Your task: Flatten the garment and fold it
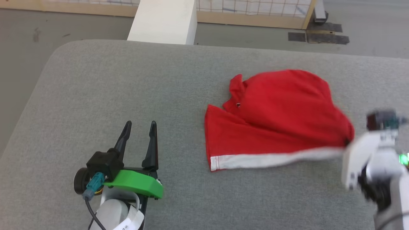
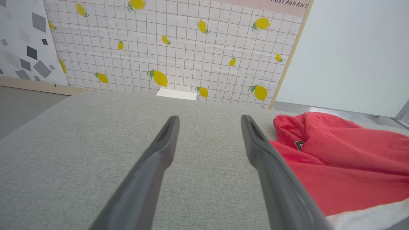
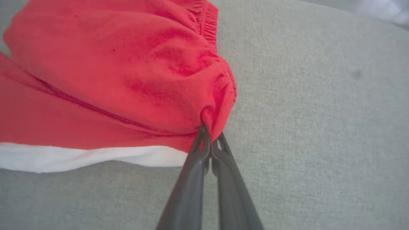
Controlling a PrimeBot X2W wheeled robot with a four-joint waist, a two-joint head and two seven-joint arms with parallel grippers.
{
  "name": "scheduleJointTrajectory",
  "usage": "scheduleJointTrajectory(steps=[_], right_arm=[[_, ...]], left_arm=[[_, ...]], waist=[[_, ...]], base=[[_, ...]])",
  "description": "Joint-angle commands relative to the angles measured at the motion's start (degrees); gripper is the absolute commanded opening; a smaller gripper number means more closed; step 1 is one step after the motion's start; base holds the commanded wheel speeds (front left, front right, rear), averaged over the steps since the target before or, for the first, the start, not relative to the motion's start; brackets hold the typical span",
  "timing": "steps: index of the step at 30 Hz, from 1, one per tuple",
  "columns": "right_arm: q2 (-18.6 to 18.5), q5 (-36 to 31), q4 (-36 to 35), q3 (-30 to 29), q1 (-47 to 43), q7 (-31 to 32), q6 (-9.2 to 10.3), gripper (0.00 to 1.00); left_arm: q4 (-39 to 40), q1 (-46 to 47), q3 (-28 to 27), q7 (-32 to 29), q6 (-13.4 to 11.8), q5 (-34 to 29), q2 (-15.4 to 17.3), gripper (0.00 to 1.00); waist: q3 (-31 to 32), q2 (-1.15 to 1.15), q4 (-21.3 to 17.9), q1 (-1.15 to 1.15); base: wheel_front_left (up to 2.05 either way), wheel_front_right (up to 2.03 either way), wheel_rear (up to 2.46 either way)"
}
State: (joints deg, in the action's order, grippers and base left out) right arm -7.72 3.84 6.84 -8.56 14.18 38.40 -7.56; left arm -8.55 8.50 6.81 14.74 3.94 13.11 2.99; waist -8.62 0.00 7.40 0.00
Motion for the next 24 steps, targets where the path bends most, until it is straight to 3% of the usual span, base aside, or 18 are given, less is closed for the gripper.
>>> scheduleJointTrajectory(steps=[1,5,8,9,10,19,24], right_arm=[[1.11,0.20,-1.42,-0.79,-3.66,2.14,0.08,0.00],[2.93,1.81,-2.74,-2.07,-10.56,7.14,0.08,0.00],[3.99,3.03,-2.63,-3.19,-12.29,7.22,0.08,0.00],[4.26,3.47,-2.69,-3.56,-12.38,6.31,0.08,0.05],[4.44,4.21,-2.87,-3.77,-12.36,5.42,0.08,1.00],[4.82,17.00,-8.08,-9.83,-13.07,-7.70,0.08,1.00],[4.83,18.88,-10.35,-13.24,-14.20,-11.37,0.08,1.00]], left_arm=[[-0.11,-0.01,-0.03,0.26,0.16,-0.29,-0.11,1.00],[-0.25,0.02,0.22,0.26,0.39,-0.22,-0.11,1.00],[-0.48,0.15,0.39,0.26,0.55,-0.16,-0.11,1.00],[-0.65,0.17,0.45,0.26,0.60,-0.15,-0.11,1.00],[-0.78,0.16,0.48,0.26,0.65,-0.18,-0.11,1.00],[-2.58,-1.16,0.74,0.26,0.98,-0.18,-0.11,1.00],[-4.31,-0.99,2.74,-1.47,1.11,2.09,-0.11,1.00]], waist=[[0.47,0.00,-0.54,0.00],[0.51,0.00,-0.75,0.00],[0.55,0.00,-0.82,0.00],[0.76,0.00,-0.85,0.00],[0.90,0.00,-0.89,0.00],[4.24,0.00,-2.16,0.00],[5.37,0.00,-3.37,0.00]], base=[[0.00,0.00,0.00],[0.00,0.00,0.00],[0.00,0.00,0.00],[0.00,0.00,0.00],[0.00,0.00,0.00],[0.00,0.00,0.00],[0.00,0.00,0.00]])
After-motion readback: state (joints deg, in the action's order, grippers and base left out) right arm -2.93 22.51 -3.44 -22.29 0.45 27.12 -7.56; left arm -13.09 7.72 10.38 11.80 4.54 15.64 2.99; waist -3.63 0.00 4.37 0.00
